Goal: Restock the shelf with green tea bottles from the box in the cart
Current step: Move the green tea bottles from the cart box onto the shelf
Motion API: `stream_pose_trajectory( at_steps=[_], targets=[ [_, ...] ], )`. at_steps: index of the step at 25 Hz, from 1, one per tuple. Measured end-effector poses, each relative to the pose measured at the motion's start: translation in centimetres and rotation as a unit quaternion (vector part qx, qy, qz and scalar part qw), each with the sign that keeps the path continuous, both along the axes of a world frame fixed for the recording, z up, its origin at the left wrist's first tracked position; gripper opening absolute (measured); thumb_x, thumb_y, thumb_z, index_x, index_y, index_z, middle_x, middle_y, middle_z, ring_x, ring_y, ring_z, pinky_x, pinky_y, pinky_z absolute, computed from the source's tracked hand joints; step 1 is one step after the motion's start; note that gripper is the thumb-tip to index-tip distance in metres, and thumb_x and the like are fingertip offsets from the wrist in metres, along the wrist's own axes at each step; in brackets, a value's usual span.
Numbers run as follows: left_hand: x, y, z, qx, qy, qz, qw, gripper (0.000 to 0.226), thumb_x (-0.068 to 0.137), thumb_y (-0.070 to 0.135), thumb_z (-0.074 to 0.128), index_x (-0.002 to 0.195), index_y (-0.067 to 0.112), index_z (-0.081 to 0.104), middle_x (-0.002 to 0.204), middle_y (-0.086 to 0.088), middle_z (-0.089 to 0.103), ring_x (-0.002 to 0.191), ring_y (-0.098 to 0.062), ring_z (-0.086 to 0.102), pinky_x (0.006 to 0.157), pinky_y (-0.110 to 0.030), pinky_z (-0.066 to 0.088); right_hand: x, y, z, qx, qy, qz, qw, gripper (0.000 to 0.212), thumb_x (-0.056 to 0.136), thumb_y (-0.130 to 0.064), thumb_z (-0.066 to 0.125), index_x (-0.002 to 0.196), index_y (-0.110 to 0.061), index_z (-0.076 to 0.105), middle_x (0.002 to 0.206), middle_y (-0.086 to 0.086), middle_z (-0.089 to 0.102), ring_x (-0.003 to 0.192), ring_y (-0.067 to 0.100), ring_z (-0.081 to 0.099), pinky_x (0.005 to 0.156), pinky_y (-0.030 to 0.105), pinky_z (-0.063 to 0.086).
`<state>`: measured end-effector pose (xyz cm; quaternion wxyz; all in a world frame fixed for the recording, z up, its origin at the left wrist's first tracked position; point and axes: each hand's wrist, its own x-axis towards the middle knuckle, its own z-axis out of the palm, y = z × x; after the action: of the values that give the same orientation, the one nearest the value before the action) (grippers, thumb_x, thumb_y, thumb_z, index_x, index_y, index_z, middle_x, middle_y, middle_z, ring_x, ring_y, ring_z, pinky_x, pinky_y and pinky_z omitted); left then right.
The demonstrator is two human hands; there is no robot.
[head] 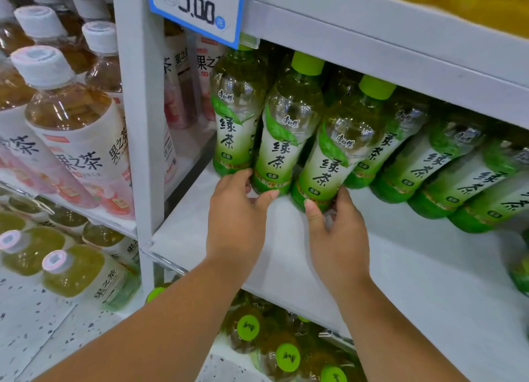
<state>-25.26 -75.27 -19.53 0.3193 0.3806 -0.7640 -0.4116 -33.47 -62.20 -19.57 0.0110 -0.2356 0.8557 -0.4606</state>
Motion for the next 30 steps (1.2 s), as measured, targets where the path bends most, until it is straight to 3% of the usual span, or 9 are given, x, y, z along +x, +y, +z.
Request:
stream_pose_trajectory(
  at_steps=[2, 5, 8, 13, 20, 22, 25, 28, 30],
  targets=[
    [-0.1, 0.1, 0.1, 0.009, -0.010, 0.016, 1.000, 0.048, 0.086, 0.034, 0.080, 0.127, 0.016, 0.065, 0.106, 0.006, 0.058, 0.075, 0.004, 0.055, 0.067, -0.006, 0.039, 0.0, -0.1, -0.1, 0.015, 0.000, -0.005, 1.000, 0.046, 0.094, -0.047, 0.056, 0.136, -0.032, 0.046, 0.111, -0.004, 0.065, 0.107, 0.019, 0.058, 0.083, 0.043, 0.053],
    [-0.3, 0.2, 0.1, 0.012, -0.011, 0.022, 1.000, 0.051, 0.085, 0.037, 0.079, 0.129, 0.014, 0.065, 0.109, 0.003, 0.061, 0.073, 0.010, 0.052, 0.076, -0.020, 0.041, 0.0, -0.1, -0.1, 0.033, -0.002, -0.015, 0.999, 0.048, 0.095, -0.049, 0.053, 0.138, -0.030, 0.045, 0.108, 0.000, 0.064, 0.105, 0.021, 0.056, 0.079, 0.040, 0.052],
    [-0.4, 0.3, 0.2, 0.009, -0.016, 0.025, 1.000, 0.053, 0.086, 0.038, 0.078, 0.130, 0.013, 0.064, 0.108, 0.003, 0.060, 0.073, 0.006, 0.052, 0.077, -0.021, 0.041, 0.0, -0.2, -0.2, 0.044, 0.004, -0.014, 0.999, 0.049, 0.096, -0.050, 0.050, 0.140, -0.028, 0.044, 0.108, 0.002, 0.062, 0.107, 0.022, 0.052, 0.076, 0.036, 0.047],
    [-0.3, 0.4, 0.5, 0.003, -0.036, 0.012, 0.999, 0.048, 0.089, 0.040, 0.074, 0.129, 0.014, 0.065, 0.111, -0.001, 0.062, 0.081, -0.010, 0.059, 0.077, -0.024, 0.042, 0.1, -0.6, 0.1, 0.091, 0.017, -0.026, 0.995, 0.057, 0.097, -0.051, 0.044, 0.147, -0.023, 0.036, 0.127, 0.002, 0.059, 0.118, 0.024, 0.046, 0.083, 0.039, 0.045],
    [-0.4, 0.1, 0.1, -0.022, -0.032, 0.001, 0.999, 0.038, 0.090, 0.040, 0.074, 0.115, 0.012, 0.068, 0.100, 0.005, 0.055, 0.091, -0.018, 0.059, 0.077, -0.024, 0.043, -0.3, -0.8, -0.3, 0.100, 0.019, -0.031, 0.994, 0.059, 0.097, -0.054, 0.044, 0.146, -0.023, 0.036, 0.121, 0.004, 0.060, 0.115, 0.025, 0.047, 0.084, 0.040, 0.044],
    [-0.3, 0.2, 0.2, -0.020, -0.027, -0.003, 0.999, 0.037, 0.089, 0.040, 0.074, 0.112, 0.011, 0.068, 0.100, 0.005, 0.055, 0.094, -0.020, 0.060, 0.079, -0.024, 0.043, -0.3, -0.7, -0.1, 0.049, -0.011, -0.030, 0.998, 0.057, 0.095, -0.051, 0.053, 0.145, -0.027, 0.040, 0.122, -0.004, 0.063, 0.112, 0.015, 0.055, 0.086, 0.035, 0.046],
    [0.1, -0.1, 0.7, 0.002, -0.020, -0.032, 0.999, 0.034, 0.090, 0.035, 0.073, 0.114, 0.011, 0.067, 0.108, -0.003, 0.060, 0.099, -0.023, 0.061, 0.089, -0.037, 0.053, -0.4, -0.4, 0.4, -0.031, -0.065, -0.022, 0.997, 0.048, 0.092, -0.041, 0.065, 0.137, -0.028, 0.053, 0.118, -0.018, 0.065, 0.102, -0.007, 0.059, 0.086, 0.018, 0.043],
    [0.7, -0.7, 1.6, 0.029, -0.019, -0.098, 0.995, 0.038, 0.084, 0.032, 0.079, 0.115, 0.014, 0.065, 0.113, -0.003, 0.059, 0.108, -0.020, 0.057, 0.095, -0.037, 0.051, -0.4, -0.5, 1.1, -0.052, -0.131, -0.015, 0.990, 0.038, 0.094, -0.034, 0.065, 0.130, -0.030, 0.058, 0.111, -0.025, 0.064, 0.103, -0.010, 0.059, 0.083, 0.015, 0.042],
    [1.2, -1.1, 2.4, 0.045, -0.044, -0.135, 0.989, 0.053, 0.079, 0.037, 0.080, 0.124, 0.018, 0.060, 0.121, 0.001, 0.060, 0.115, -0.017, 0.055, 0.096, -0.031, 0.047, 0.0, -0.5, 1.8, -0.077, -0.186, -0.055, 0.978, 0.042, 0.093, -0.037, 0.064, 0.133, -0.028, 0.055, 0.105, -0.027, 0.062, 0.101, -0.001, 0.060, 0.078, 0.019, 0.041]
  ],
)
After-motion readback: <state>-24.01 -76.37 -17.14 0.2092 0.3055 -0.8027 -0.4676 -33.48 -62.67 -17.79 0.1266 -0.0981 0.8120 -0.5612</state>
